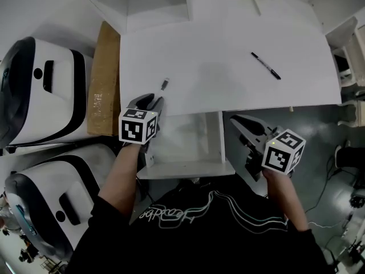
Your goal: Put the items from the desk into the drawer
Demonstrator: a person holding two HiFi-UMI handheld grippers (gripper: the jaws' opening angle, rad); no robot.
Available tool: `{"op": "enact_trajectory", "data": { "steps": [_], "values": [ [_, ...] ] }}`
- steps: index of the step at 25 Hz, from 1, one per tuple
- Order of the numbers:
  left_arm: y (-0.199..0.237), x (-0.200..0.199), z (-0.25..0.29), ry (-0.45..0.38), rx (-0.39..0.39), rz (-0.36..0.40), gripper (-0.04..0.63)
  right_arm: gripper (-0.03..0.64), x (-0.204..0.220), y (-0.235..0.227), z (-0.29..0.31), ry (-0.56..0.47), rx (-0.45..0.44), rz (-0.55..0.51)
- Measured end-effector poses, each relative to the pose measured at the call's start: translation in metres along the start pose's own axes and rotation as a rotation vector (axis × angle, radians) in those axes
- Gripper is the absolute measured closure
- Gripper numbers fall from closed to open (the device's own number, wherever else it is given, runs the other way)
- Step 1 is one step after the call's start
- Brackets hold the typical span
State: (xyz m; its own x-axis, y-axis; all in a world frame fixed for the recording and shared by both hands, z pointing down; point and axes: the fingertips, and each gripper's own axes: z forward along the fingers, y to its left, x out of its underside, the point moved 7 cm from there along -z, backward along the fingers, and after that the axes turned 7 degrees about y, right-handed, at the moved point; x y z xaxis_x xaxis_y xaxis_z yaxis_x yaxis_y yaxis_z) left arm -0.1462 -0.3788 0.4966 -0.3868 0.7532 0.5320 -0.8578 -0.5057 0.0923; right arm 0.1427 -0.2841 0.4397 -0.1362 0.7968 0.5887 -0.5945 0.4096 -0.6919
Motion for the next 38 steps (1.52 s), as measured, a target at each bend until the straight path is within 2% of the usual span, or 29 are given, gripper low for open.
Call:
{"op": "enact_trajectory", "data": {
  "steps": [4, 7, 15, 27, 34, 38],
  "values": [
    [0.0, -0.001, 0.005, 0.013, 0.006, 0.014, 0.514, 0.56, 0.002, -0.002, -0.006, -0.021, 0.001, 0.028],
    [-0.002, -0.001, 0.007, 0.022, -0.001, 0.045, 0.523, 0.56, 0.005, -0.003, -0.009, -0.029, 0.01, 0.046],
    [-0.005, 0.001, -0.001, 0.019, 0.012, 0.022, 0.541, 0.56, 0.014, 0.011, -0.009, -0.042, 0.01, 0.052],
    [-0.037, 0.03, -0.092, -0.099, 0.167, -0.03, 0.541, 0.56, 0.044, 0.051, -0.011, -0.07, -0.004, 0.049],
    [-0.057, 0.07, -0.134, -0.106, 0.228, -0.026, 0.541, 0.56, 0.067, 0.074, -0.01, -0.065, 0.002, 0.025],
    [-0.07, 0.091, -0.135, -0.066, 0.247, 0.009, 0.541, 0.56, 0.081, 0.079, -0.008, -0.057, -0.007, 0.037]
  ]
}}
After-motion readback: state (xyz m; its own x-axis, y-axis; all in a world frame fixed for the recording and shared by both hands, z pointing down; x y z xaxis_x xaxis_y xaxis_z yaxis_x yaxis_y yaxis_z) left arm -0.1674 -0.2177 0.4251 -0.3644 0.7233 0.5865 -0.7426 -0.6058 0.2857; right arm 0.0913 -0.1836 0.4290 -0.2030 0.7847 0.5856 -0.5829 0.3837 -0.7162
